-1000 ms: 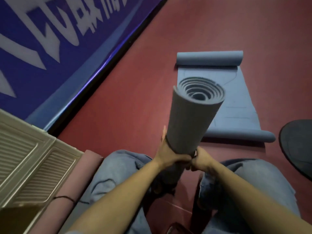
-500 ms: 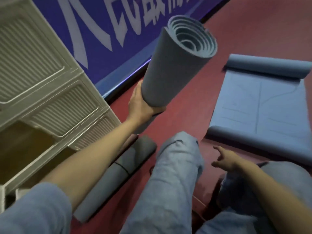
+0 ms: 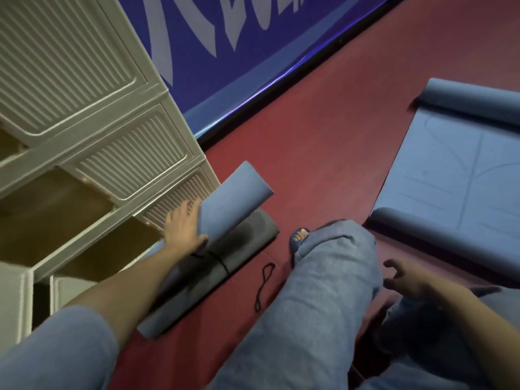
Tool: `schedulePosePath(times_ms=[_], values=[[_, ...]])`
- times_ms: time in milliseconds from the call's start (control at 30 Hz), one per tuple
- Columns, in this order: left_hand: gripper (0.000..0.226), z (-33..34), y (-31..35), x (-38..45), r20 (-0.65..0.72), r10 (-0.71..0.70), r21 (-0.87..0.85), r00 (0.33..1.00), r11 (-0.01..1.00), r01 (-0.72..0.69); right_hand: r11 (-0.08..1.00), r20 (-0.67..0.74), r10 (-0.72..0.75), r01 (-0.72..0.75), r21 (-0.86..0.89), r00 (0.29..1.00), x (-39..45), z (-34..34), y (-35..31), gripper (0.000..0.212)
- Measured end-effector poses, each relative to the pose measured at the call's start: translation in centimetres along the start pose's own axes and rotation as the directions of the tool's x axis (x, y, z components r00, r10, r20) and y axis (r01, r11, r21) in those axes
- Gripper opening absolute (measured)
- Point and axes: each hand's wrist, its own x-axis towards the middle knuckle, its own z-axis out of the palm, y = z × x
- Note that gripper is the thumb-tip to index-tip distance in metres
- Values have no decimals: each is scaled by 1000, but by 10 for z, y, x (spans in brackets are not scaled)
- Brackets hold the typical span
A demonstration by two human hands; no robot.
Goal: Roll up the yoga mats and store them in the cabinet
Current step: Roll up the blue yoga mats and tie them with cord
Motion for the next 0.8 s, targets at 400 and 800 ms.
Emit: schedulePosePath(times_ms=[400,800], values=[[44,40,62,-5,488,24,168,873,978,-120,994,32,-11,14,-105,999,8,6,-8,53],[33,-113,303,48,81,467,-452,881,805,-385,997,-30,70,-71,-43,997,11,-65,6,24]])
